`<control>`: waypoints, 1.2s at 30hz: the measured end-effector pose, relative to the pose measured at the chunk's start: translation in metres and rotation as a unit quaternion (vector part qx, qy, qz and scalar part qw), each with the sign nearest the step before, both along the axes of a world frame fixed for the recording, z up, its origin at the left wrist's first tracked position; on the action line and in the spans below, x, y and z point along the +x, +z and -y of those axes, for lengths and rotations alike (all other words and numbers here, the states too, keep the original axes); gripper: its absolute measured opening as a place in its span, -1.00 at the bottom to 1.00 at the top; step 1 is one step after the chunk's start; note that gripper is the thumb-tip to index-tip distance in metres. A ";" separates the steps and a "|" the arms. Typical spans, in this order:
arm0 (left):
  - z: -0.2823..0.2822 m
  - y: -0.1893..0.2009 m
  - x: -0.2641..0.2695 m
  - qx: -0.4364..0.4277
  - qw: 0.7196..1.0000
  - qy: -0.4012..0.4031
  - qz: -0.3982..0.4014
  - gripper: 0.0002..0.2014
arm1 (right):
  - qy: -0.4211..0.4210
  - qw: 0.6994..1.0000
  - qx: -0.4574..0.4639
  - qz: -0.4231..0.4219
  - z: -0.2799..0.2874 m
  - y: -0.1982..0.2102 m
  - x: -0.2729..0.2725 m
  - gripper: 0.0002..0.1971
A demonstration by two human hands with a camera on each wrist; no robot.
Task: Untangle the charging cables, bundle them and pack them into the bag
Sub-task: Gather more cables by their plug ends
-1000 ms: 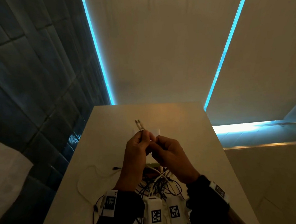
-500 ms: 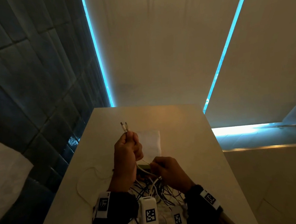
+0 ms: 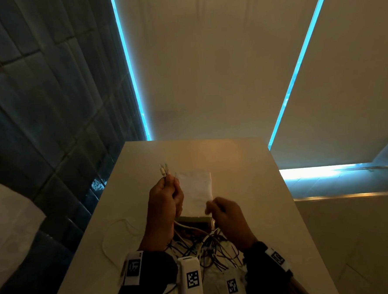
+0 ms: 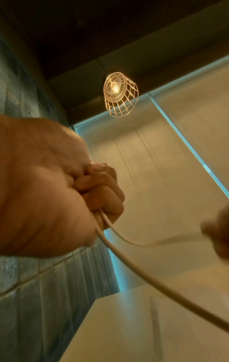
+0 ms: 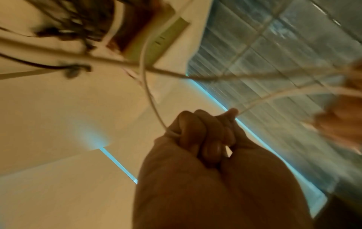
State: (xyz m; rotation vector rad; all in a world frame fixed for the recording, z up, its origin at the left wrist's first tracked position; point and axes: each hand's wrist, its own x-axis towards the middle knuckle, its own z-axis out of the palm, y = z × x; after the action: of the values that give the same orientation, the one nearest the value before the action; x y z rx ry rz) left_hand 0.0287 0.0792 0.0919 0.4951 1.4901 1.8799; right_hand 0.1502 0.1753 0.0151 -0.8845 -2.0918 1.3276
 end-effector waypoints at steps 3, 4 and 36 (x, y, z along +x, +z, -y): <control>-0.001 -0.004 0.002 -0.072 0.996 -0.004 -0.049 -0.62 | 0.014 0.994 -0.014 -0.111 0.005 0.041 -0.004 -0.71; -0.003 -0.005 0.004 -0.091 0.994 -0.005 -0.056 -0.61 | 0.037 0.991 -0.009 -0.132 0.009 0.050 -0.006 -0.72; -0.006 -0.004 -0.011 0.067 0.996 -0.009 0.054 -0.63 | 0.048 0.998 -0.023 0.028 -0.004 -0.059 0.002 -0.64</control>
State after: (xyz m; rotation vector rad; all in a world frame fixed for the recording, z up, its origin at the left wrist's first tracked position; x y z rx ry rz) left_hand 0.0177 0.0852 0.0876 0.4586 1.2927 1.9694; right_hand 0.1523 0.1790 -0.0441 -0.8589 -2.1797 1.4193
